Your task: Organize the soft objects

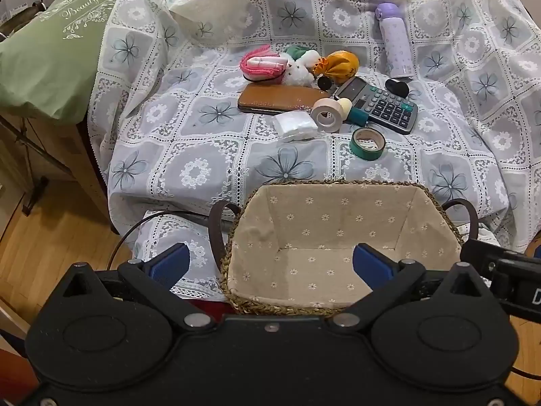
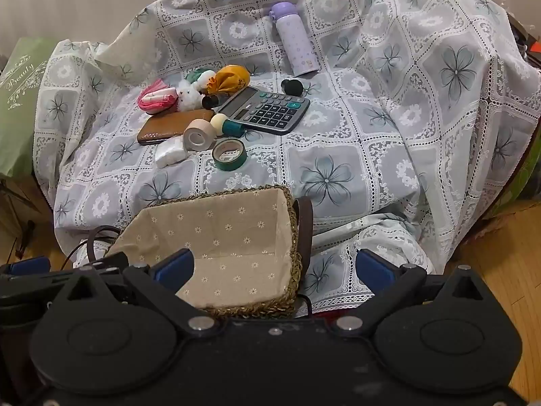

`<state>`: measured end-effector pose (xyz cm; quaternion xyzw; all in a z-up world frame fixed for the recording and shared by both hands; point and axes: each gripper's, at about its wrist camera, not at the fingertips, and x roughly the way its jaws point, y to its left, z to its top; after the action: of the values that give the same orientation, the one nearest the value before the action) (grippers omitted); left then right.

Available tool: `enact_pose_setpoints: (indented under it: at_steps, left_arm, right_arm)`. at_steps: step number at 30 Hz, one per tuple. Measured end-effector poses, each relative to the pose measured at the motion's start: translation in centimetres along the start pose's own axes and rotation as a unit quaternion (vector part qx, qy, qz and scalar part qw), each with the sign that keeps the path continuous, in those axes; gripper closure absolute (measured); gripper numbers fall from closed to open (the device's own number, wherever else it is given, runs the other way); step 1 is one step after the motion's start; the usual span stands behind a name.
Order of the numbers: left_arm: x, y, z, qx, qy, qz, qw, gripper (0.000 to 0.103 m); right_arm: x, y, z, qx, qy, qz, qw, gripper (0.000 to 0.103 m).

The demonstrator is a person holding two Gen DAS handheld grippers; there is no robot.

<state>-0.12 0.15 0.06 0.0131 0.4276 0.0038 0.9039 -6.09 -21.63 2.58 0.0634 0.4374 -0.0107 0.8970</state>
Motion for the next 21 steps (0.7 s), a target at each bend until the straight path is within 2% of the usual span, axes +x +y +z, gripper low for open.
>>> enact_pose_setpoints:
  at_steps: [21]
  left_arm:
    - [0.33,0.16,-0.07,-0.001,0.005,0.005,1.0,0.003]
  right_arm:
    - [-0.04,0.02,0.64,0.005,0.012,-0.001,1.0,0.001]
